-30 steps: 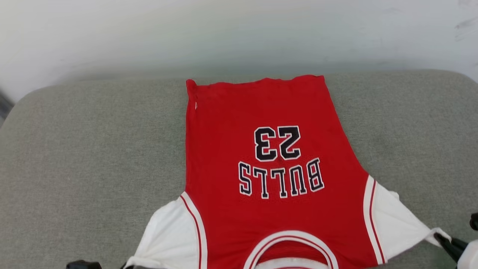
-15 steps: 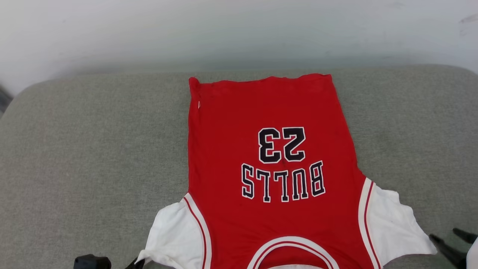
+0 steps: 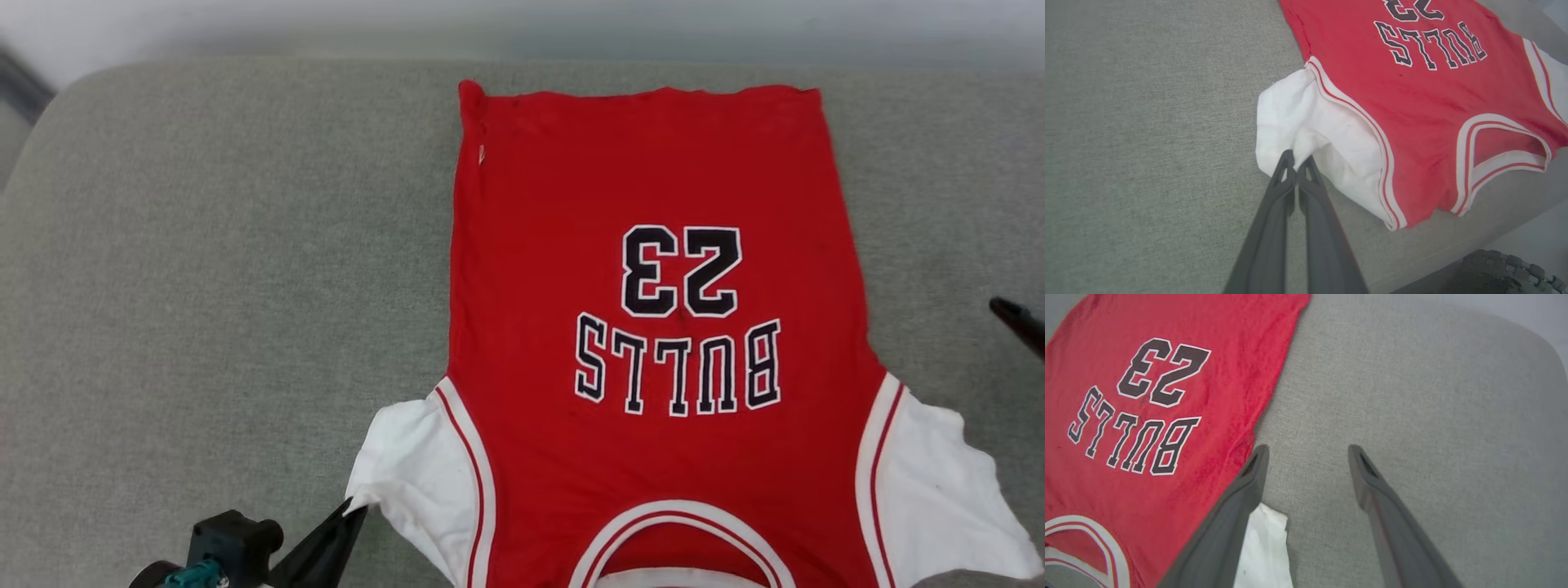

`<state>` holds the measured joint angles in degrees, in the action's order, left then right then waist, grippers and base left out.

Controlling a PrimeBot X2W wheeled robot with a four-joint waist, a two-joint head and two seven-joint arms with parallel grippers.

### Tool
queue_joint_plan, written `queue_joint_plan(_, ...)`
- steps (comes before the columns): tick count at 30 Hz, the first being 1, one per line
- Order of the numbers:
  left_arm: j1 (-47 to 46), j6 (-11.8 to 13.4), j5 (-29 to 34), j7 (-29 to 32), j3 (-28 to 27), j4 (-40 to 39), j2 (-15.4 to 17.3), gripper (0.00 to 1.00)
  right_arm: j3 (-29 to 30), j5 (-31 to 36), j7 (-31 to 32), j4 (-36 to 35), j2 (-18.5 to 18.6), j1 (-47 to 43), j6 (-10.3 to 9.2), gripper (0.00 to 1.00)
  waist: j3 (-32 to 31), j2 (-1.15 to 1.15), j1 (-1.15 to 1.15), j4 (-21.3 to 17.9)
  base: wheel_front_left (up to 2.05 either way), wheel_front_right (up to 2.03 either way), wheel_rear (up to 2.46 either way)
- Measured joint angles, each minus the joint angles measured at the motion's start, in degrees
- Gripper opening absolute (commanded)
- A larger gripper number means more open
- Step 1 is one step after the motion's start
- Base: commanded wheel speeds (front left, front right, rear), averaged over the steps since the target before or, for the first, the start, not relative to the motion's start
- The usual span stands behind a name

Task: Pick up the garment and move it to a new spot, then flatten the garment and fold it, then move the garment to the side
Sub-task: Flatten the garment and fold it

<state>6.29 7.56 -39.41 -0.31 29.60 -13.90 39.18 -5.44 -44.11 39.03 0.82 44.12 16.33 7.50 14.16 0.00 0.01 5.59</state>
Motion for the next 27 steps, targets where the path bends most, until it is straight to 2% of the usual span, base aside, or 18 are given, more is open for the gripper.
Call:
queue_joint_plan(7,-2.38,-0.54,2.27,2.6,3.09,-5.66,-0.31,0.0,4.98,4.87,15.08,2.88,-4.13,15.66,-0.01,1.0,6.16,0.0,0.01,4.9,0.0,0.0,0.0)
queue_joint_plan(13,-7.06,-2.12,4.04,3.92,5.15,-8.49,-2.14,0.0,6.61,13.66,24.64,9.0,-6.31,30.75,0.0,1.0,11.47,0.0,0.01,10.17,0.0,0.0,0.0)
queue_joint_plan(20,-10.43,-3.56,5.22,3.6,6.9,-9.38,-4.7,0.0,7.68,21.87,29.67,16.02,-6.45,41.28,0.0,1.0,17.19,0.0,0.01,15.98,0.0,0.0,0.0)
queue_joint_plan(27,-11.81,-4.33,5.37,2.01,7.38,-8.61,-6.42,0.0,9.2,25.82,29.95,19.12,-6.7,45.99,0.0,1.0,22.33,0.0,0.0,19.57,0.0,0.0,0.0)
